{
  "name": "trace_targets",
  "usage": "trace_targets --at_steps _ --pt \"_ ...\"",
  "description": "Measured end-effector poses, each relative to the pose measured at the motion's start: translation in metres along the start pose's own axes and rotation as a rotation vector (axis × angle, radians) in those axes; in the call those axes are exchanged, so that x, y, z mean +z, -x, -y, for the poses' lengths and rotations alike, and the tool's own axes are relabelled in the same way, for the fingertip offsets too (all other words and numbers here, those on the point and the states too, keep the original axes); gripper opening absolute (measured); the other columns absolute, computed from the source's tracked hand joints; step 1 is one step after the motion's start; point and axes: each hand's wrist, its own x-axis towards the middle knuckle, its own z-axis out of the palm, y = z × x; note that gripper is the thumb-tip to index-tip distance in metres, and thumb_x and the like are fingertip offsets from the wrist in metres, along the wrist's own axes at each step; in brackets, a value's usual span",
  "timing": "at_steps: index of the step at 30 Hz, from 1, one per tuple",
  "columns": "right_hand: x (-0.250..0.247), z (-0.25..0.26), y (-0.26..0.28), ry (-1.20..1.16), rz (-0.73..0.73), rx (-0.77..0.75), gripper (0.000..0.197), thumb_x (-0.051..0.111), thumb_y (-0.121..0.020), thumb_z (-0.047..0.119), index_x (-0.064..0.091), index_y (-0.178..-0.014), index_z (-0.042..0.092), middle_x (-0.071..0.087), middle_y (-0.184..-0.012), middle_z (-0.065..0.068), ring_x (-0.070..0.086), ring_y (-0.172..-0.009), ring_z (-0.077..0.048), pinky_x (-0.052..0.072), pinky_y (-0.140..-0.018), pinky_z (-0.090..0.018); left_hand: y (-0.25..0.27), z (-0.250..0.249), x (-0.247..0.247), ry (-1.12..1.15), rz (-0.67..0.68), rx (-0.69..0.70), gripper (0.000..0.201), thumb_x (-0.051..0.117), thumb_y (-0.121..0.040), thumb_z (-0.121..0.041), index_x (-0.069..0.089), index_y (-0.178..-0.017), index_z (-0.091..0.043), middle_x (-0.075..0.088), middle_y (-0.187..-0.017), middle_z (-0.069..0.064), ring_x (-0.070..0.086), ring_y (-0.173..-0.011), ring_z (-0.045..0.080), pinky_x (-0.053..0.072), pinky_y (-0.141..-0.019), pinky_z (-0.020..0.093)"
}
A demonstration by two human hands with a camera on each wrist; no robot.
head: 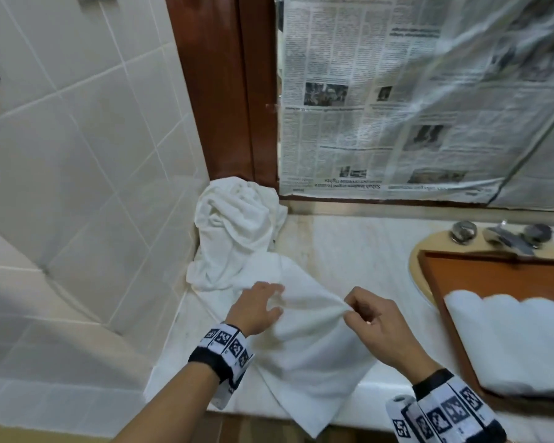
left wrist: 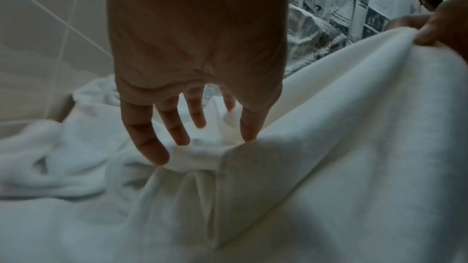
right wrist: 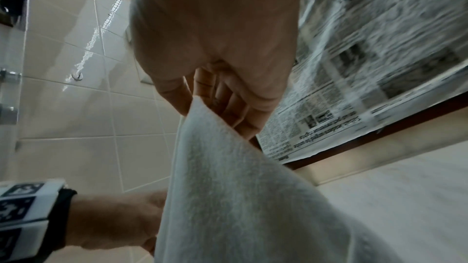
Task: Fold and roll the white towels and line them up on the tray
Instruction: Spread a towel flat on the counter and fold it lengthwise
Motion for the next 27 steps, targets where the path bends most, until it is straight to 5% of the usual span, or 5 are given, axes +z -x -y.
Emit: trace_targets --at_steps 9,16,19,23,27 --pt "-0.015 -0.073 0.032 0.149 -0.163 0.158 0.022 0.065 -0.093 0.02 0.05 -0.078 0.016 0.052 -0.064 -0.005 0.04 -0.053 -0.008 0.036 -0.054 -0.023 0.034 -0.025 0.067 -0.136 0.271 0.027 0.058 0.069 -0.079 -0.053 0.055 -0.134 -0.038 0.04 -0.141 -0.006 0.039 -0.131 0.021 0.04 -0.107 0.045" --pt "-0.015 -0.124 0.021 0.478 -0.238 0.283 0.013 0.063 -0.093 0.023 0.057 -0.103 0.017 0.056 -0.099 0.002 0.055 -0.086 -0.019 0.049 -0.073 -0.037 0.051 -0.033 0.101 -0.121 0.094 0.029 0.021 0.06 -0.089 -0.032 0.068 -0.105 -0.023 0.05 -0.11 -0.004 0.048 -0.108 0.022 0.045 -0.091 0.034" --pt "-0.007 -0.116 0.052 0.496 -0.309 0.226 0.009 0.062 -0.092 0.017 0.055 -0.097 0.017 0.052 -0.094 0.001 0.052 -0.079 -0.018 0.046 -0.068 -0.034 0.057 -0.03 0.109 -0.005 0.004 0.023 0.009 0.061 -0.088 -0.024 0.064 -0.093 -0.017 0.046 -0.091 -0.004 0.05 -0.088 0.02 0.037 -0.076 0.026" --pt "0.021 -0.116 0.11 0.389 0.06 0.158 0.019 0.061 -0.089 0.037 0.059 -0.1 0.021 0.055 -0.099 0.007 0.052 -0.089 -0.012 0.043 -0.082 -0.03 0.061 -0.035 0.113 0.047 -0.043 0.003 0.01 0.061 -0.09 -0.023 0.053 -0.085 -0.022 0.048 -0.083 -0.004 0.048 -0.078 0.017 0.031 -0.067 0.025" --pt "0.034 -0.134 0.125 0.675 0.303 0.238 0.09 0.046 -0.077 0.077 0.031 -0.148 0.025 0.033 -0.15 0.007 0.032 -0.137 -0.014 0.025 -0.116 -0.031 0.062 -0.06 0.119 0.093 -0.068 0.0 0.012 0.061 -0.091 -0.022 0.052 -0.083 -0.021 0.055 -0.079 -0.003 0.052 -0.075 0.017 0.036 -0.068 0.027"
